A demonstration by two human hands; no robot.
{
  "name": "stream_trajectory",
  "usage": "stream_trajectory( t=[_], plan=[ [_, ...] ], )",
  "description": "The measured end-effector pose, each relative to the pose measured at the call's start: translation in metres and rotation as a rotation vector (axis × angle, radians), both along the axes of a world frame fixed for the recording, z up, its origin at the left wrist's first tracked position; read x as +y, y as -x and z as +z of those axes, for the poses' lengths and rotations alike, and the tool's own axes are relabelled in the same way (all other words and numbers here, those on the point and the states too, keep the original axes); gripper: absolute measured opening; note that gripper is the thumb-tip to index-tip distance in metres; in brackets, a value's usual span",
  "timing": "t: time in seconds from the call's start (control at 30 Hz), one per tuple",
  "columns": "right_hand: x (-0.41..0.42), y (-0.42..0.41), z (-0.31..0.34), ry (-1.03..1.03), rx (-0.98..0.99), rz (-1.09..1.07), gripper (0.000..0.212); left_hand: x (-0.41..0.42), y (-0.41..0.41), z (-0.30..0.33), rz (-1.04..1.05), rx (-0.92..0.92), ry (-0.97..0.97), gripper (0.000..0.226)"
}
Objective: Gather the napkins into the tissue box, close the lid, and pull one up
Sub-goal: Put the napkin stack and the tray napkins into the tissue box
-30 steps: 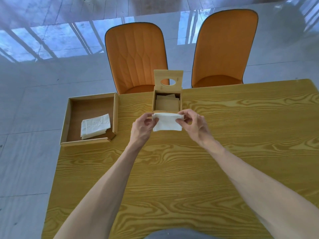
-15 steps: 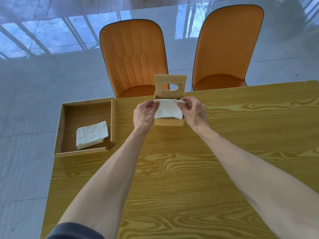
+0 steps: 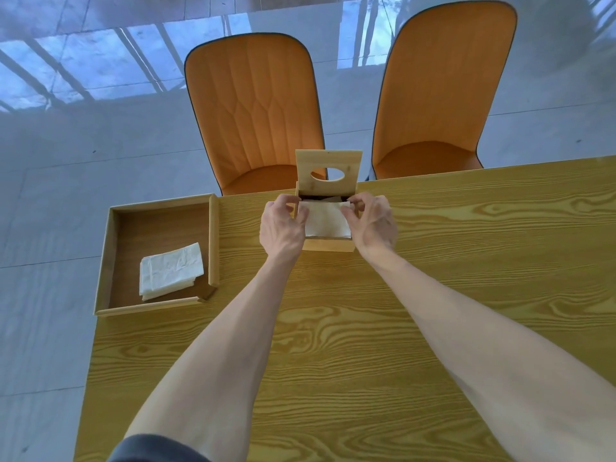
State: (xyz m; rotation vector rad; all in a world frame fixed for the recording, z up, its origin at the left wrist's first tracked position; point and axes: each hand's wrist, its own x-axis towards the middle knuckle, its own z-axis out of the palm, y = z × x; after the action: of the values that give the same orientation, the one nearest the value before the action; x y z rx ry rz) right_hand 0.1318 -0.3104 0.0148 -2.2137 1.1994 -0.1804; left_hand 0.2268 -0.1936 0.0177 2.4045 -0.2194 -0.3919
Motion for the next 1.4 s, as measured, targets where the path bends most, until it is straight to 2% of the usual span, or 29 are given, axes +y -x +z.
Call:
stream_trajectory(
  t=[0.17, 0.37, 0.5, 0.7, 0.77, 0.83, 1.03, 1.2, 1.3, 1.4],
  plan=[
    [0.002, 0.002, -0.003, -0.029, -0.026, -0.027, 0.049, 0.001, 0.003, -0.005, 0.026, 0.064, -0.017, 0.047],
    [0.002, 0.01, -0.002, -0.098, 0.02, -0.023, 0.053, 0.009, 0.009, -0.004, 0.025, 0.139, -0.08, 0.053],
    [0.004, 0.021, 0.006, -0.095, -0.018, 0.015, 0.046, 0.019, 0.016, 0.008, 0.005, 0.158, -0.069, 0.043],
    [0.025, 0.03, 0.03, 0.133, -0.16, 0.107, 0.028, 0.053, 0.024, 0.041, -0.052, 0.149, -0.118, 0.033],
    [0.04, 0.03, 0.037, 0.13, -0.244, 0.169, 0.021, 0.073, 0.026, 0.049, -0.053, 0.181, -0.125, 0.032],
    [0.063, 0.03, 0.04, 0.082, -0.29, 0.239, 0.017, 0.099, 0.027, 0.054, -0.024, 0.192, -0.106, 0.032],
    [0.139, 0.01, 0.034, -0.109, -0.225, 0.405, 0.027, 0.18, 0.01, 0.063, 0.144, 0.187, -0.141, 0.029],
    [0.192, -0.033, 0.036, -0.316, -0.104, 0.477, 0.041, 0.235, -0.023, 0.052, 0.25, 0.153, -0.152, 0.042],
    [0.219, -0.064, 0.033, -0.404, -0.028, 0.53, 0.029, 0.255, -0.044, 0.043, 0.289, 0.2, -0.112, 0.047],
    [0.244, -0.094, 0.034, -0.436, 0.031, 0.496, 0.047, 0.27, -0.064, 0.033, 0.296, 0.267, -0.078, 0.05]
  ],
)
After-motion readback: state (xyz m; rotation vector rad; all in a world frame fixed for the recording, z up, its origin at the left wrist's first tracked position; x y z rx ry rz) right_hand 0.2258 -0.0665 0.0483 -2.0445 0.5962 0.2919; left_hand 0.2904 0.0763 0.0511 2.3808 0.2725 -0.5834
